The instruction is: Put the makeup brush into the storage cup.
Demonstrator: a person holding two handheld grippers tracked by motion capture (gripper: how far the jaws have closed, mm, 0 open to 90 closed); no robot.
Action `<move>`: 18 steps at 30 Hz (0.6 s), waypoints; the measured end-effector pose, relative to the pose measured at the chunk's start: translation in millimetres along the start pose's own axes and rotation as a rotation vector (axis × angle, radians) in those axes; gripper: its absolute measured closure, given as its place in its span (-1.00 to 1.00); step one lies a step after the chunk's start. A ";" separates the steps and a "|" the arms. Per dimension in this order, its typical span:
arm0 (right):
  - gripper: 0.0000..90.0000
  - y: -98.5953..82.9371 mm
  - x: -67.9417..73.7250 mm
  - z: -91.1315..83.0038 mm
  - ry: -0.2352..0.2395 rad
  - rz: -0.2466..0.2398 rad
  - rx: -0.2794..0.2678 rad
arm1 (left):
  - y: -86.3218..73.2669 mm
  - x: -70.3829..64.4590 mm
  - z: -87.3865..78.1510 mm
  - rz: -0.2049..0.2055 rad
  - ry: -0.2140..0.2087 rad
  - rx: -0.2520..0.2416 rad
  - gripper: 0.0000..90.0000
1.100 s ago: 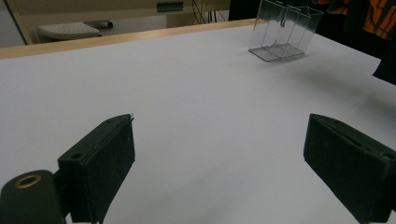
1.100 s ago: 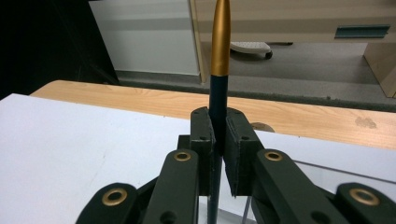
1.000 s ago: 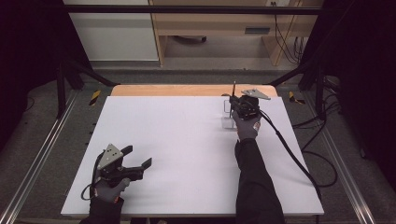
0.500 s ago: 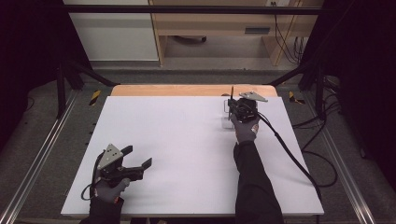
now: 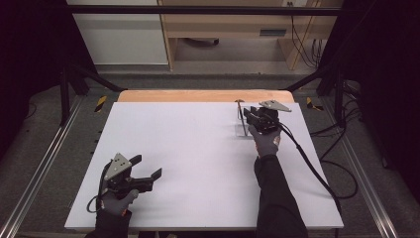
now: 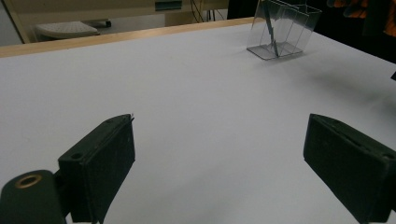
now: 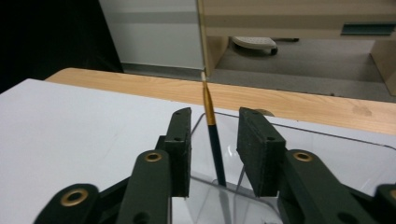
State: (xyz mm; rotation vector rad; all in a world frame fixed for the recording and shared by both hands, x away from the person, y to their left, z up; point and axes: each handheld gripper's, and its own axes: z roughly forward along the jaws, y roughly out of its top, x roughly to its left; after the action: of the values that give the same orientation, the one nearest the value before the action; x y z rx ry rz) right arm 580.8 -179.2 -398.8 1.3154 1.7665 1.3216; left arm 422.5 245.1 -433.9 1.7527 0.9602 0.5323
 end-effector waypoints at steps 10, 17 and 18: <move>-0.01 -4.0 13.5 -39.1 0.116 -0.046 -0.011 | -0.3 0.5 0.6 0.000 0.004 0.005 -0.82; -0.18 -11.1 16.1 -65.9 0.188 -0.059 -0.008 | -0.9 0.2 1.8 0.002 0.006 0.011 -0.82; -0.20 -12.5 16.0 -69.2 0.193 -0.058 -0.008 | -1.0 0.3 1.8 0.003 0.007 0.012 -0.82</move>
State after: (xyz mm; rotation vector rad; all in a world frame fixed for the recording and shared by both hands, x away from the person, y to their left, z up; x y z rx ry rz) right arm 511.1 -190.6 -384.1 1.1554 1.9107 1.4632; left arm 423.7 244.5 -435.5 1.7641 0.9678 0.5357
